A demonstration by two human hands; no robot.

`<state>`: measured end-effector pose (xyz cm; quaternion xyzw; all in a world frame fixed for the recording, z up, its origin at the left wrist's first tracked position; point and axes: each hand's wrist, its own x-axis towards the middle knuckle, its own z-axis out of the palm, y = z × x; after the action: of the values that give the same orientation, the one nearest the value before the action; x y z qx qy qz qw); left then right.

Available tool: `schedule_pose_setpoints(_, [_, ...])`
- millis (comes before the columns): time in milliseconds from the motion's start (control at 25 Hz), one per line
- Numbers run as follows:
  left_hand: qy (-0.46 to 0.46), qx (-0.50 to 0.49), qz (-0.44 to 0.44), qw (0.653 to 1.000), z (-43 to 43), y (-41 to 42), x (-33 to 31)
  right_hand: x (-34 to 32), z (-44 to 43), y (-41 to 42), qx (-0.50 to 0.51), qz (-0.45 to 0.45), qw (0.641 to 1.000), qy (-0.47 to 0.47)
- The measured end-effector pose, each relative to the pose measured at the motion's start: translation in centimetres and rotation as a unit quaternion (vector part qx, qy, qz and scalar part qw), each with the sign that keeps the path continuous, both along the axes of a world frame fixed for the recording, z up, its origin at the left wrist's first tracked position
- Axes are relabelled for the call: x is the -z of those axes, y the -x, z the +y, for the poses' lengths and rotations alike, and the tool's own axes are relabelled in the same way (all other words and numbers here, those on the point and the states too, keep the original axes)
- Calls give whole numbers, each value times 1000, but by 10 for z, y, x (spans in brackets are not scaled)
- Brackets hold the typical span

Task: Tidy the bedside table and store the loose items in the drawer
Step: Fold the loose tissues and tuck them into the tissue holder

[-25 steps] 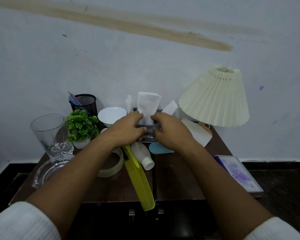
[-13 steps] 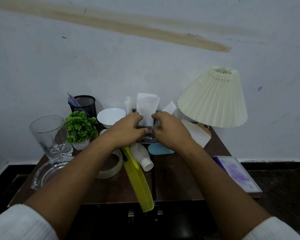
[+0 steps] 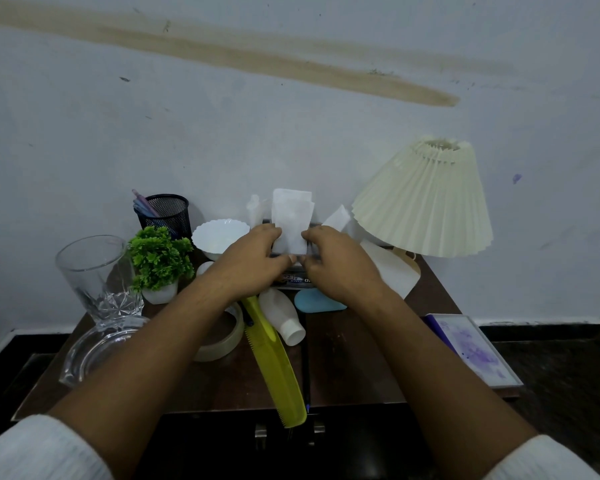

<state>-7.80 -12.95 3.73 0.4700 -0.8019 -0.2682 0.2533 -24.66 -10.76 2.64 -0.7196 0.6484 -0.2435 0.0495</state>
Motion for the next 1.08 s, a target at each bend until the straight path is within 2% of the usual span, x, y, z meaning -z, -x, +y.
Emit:
schedule_pose_setpoints(440, [19,-20,-42,999,-6,3,5,-1,1,0,8,20,999,26])
schedule_pose_setpoints(600, [39,-40,-27,998,17,2,-11,-12,20,2,16,6,1000,24])
schedule_pose_setpoints(720, [8,-33,-5,999,45,1,-16,-13,47,5,25,-17,1000,0])
schedule_pose_setpoints(920, [-42,14,-25,999,86,10,-9,-7,85,19,73,-23,993,-91])
schedule_pose_setpoints(1080, [-34,30,3,999,111,23,0,-6,99,39,141,-60,986,-65])
